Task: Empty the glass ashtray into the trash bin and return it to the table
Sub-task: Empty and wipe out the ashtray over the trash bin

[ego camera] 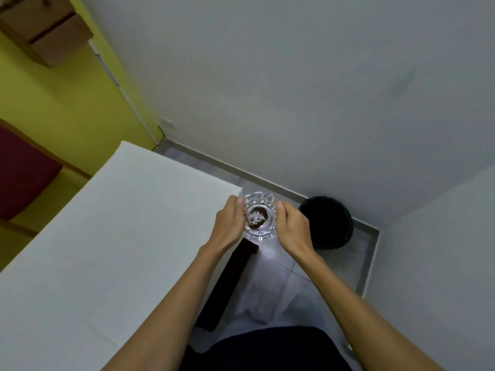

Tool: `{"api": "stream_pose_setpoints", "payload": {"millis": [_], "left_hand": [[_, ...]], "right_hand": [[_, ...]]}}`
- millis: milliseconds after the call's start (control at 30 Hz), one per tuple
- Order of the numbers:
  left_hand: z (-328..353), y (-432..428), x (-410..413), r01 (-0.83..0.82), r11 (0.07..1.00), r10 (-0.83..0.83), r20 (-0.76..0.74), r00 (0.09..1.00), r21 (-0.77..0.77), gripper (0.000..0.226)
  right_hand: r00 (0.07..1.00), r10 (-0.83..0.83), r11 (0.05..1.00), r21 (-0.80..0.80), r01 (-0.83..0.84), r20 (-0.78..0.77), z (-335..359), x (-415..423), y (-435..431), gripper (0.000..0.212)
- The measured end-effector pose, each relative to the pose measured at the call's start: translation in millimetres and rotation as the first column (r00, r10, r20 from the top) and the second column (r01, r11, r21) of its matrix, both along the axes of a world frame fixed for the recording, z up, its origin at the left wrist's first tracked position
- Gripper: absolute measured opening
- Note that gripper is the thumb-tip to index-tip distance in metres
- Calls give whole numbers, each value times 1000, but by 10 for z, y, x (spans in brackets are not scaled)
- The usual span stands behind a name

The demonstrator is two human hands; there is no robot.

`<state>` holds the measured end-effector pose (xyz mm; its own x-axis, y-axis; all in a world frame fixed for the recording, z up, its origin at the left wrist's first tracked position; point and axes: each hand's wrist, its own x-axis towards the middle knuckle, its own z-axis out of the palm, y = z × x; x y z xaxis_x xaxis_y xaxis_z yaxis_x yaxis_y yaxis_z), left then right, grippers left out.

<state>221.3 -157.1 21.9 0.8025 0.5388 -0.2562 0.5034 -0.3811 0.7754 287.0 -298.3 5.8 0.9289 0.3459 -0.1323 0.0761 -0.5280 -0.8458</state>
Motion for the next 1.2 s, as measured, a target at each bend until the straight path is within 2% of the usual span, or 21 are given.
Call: {"api": "stream_pose_setpoints", "payload": {"millis": [167,300,467,700,867,1200], "left_hand": [[-35,-404,530,165,985,-165,-11,986,46,39],[-134,-789,977,232,972,-230,-29,973,45,38],[-389,-1223,1316,230,973,-230,15,973,9,38],[-784,-1512,1606,293,956,-293,-21,956,-9,37],[-1584,-1480,1970,299,954,-299,4,954,-17,39],[-3873,-1257,2444,290,957,-289,-62,955,11,40]], "right_hand": [[990,-141,990,-11,141,32,-35,290,-513,40],[977,-211,977,-28,212,42,-131,570,-935,39],[964,-260,962,-69,263,56,-323,874,-1342,36],[956,-290,945,-141,294,46,-713,1132,-1617,34],[940,-340,934,-118,337,-12,-1569,1409,-1534,39],[943,-329,938,-128,322,-37,-3876,1933,-1381,37]]}}
